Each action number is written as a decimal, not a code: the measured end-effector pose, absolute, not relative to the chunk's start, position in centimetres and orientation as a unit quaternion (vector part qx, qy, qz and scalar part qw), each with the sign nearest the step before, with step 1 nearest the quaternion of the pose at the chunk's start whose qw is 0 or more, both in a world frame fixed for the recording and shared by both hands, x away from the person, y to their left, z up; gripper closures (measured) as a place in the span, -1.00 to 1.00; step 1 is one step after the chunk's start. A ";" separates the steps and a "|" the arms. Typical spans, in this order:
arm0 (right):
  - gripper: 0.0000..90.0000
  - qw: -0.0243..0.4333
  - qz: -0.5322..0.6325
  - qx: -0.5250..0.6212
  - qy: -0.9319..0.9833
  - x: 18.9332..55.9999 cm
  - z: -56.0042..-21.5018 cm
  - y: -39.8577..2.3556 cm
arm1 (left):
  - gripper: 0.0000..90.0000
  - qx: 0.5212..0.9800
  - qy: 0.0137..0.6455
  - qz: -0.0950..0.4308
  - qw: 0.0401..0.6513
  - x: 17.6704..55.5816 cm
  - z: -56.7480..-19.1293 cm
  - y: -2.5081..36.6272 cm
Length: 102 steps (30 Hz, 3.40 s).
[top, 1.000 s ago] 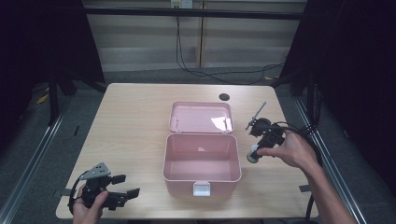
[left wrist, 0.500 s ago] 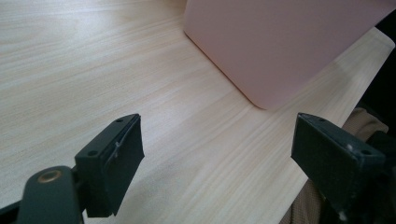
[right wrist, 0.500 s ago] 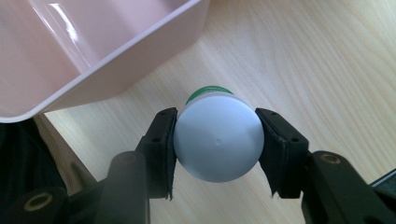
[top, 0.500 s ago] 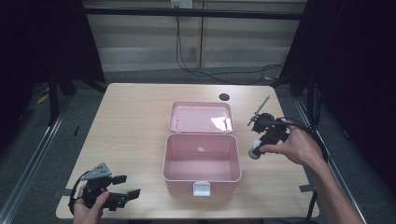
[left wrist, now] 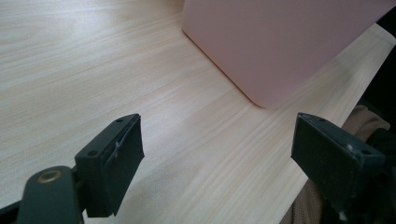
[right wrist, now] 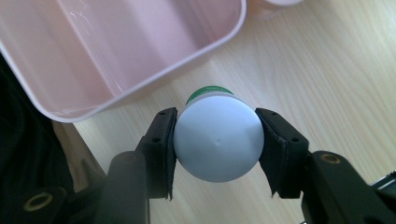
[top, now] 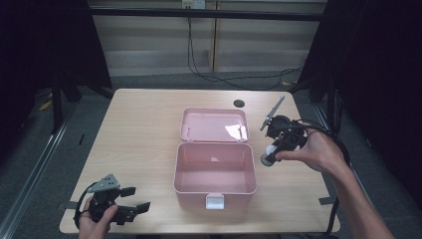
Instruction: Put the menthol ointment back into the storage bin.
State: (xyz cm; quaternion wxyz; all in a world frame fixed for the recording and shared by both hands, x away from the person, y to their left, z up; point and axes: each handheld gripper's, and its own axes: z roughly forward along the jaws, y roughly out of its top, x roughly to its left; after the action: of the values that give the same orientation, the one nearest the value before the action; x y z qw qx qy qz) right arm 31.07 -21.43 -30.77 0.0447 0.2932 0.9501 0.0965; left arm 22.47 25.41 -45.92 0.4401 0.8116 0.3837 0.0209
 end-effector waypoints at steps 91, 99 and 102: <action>0.14 0.008 0.104 0.111 0.988 34.7 -34.7 -3.4 | -0.63 0.818 0.370 0.024 0.441 22.4 -45.9 25.5; 0.14 -0.002 0.089 0.104 0.991 34.7 -35.9 -2.2 | -0.63 0.818 0.370 0.025 0.439 22.4 -45.9 25.5; 0.14 -0.005 0.085 0.098 0.992 34.7 -36.2 -1.9 | -0.63 0.816 0.371 0.026 0.442 22.3 -45.9 25.5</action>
State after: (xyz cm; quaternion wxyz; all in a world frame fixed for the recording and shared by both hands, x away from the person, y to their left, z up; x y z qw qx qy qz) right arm 34.68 -1.86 -36.22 -0.0051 0.0982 0.9915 0.0846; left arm 22.33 25.47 -45.89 0.4415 0.8163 0.3715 0.0258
